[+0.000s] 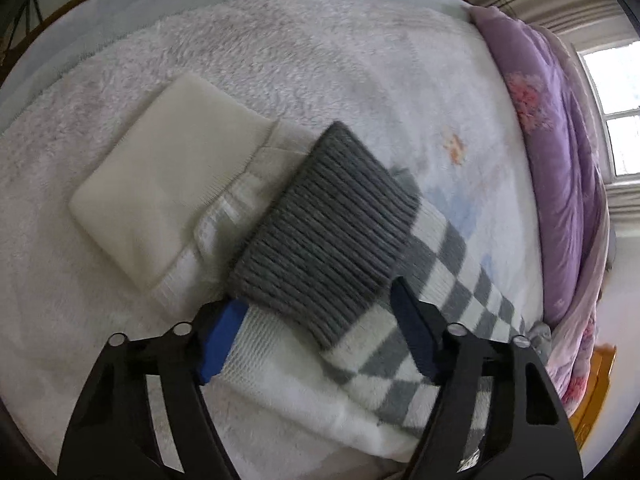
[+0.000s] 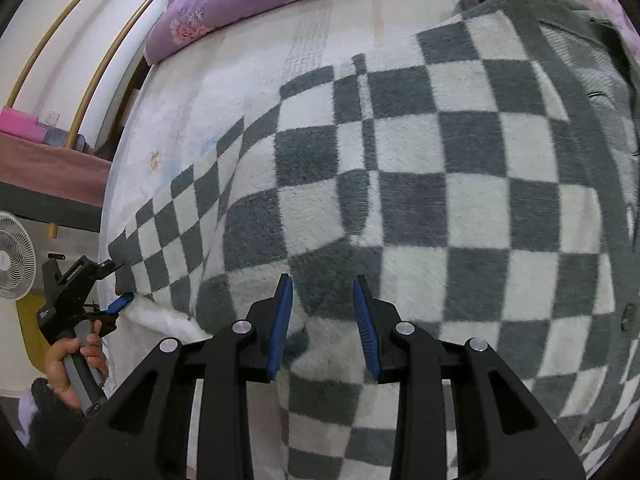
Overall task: Fold large clothes
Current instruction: 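Grasp the cardigan sleeve cuff with the left gripper and lift it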
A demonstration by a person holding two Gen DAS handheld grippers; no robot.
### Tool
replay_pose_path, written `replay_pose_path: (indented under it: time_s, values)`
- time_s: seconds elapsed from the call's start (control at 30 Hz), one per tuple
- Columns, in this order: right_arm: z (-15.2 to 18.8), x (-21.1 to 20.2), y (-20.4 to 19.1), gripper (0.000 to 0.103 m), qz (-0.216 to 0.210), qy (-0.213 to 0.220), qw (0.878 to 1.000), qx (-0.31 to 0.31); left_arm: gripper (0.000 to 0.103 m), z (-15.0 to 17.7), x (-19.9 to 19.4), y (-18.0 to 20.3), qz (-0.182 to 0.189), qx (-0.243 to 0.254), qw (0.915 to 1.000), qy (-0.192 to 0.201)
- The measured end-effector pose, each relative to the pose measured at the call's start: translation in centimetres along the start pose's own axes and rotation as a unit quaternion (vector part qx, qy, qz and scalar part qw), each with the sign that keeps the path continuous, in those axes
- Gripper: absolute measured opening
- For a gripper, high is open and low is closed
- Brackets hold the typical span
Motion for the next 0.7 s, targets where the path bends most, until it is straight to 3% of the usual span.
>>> replay_pose_path:
  time_s: [0.1, 0.13, 0.17, 0.3, 0.5, 0.57, 0.63, 0.7]
  values:
    - [0.2, 1.0, 0.2, 0.030, -0.008, -0.014, 1.000, 0.005, 0.043, -0.4, -0.2, -0.3, -0.017, 0.013, 0.9997, 0.012]
    - [0.3, 1.4, 0.4, 0.030, -0.014, -0.019, 1.000, 0.009, 0.021, -0.5, -0.5, -0.3, -0.023, 0.021, 0.9993, 0.020]
    - [0.4, 2.0, 0.6, 0.030, -0.008, -0.026, 1.000, 0.009, 0.010, -0.6, -1.0, -0.2, -0.031, 0.029, 0.9987, 0.028]
    - [0.7, 4.5, 2.0, 0.026, 0.014, -0.056, 0.998, 0.018, 0.010, -0.5, -5.0, 1.2, -0.006, 0.064, 0.9961, 0.061]
    - [0.6, 7.0, 1.3, 0.025, 0.059, -0.075, 0.995, -0.027, 0.010, 1.7, -13.4, 6.3, 0.053, 0.136, 0.9804, 0.132]
    - [0.6, 6.5, 1.5, 0.024, 0.040, -0.078, 0.996, -0.019, 0.010, 3.5, -16.1, 8.9, 0.067, 0.169, 0.9716, 0.151]
    - [0.6, 5.0, 2.1, 0.010, 0.009, -0.070, 0.997, -0.016, 0.010, 5.7, -18.5, 11.8, 0.086, 0.197, 0.9631, 0.162]
    - [0.9, 2.0, 3.4, 0.006, -0.037, -0.047, 0.998, 0.001, 0.010, 8.5, -20.6, 15.1, 0.103, 0.231, 0.9514, 0.176]
Point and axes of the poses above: each gripper's, at about its wrist camera, not at the fingertips, and x roughly the way its jaws point, y to its right, z to its underside, the point moved 2 cm from there along x, roughly the way its jaws point, and after that the axes turned 7 degrees about -z, right-handed, at the moved point
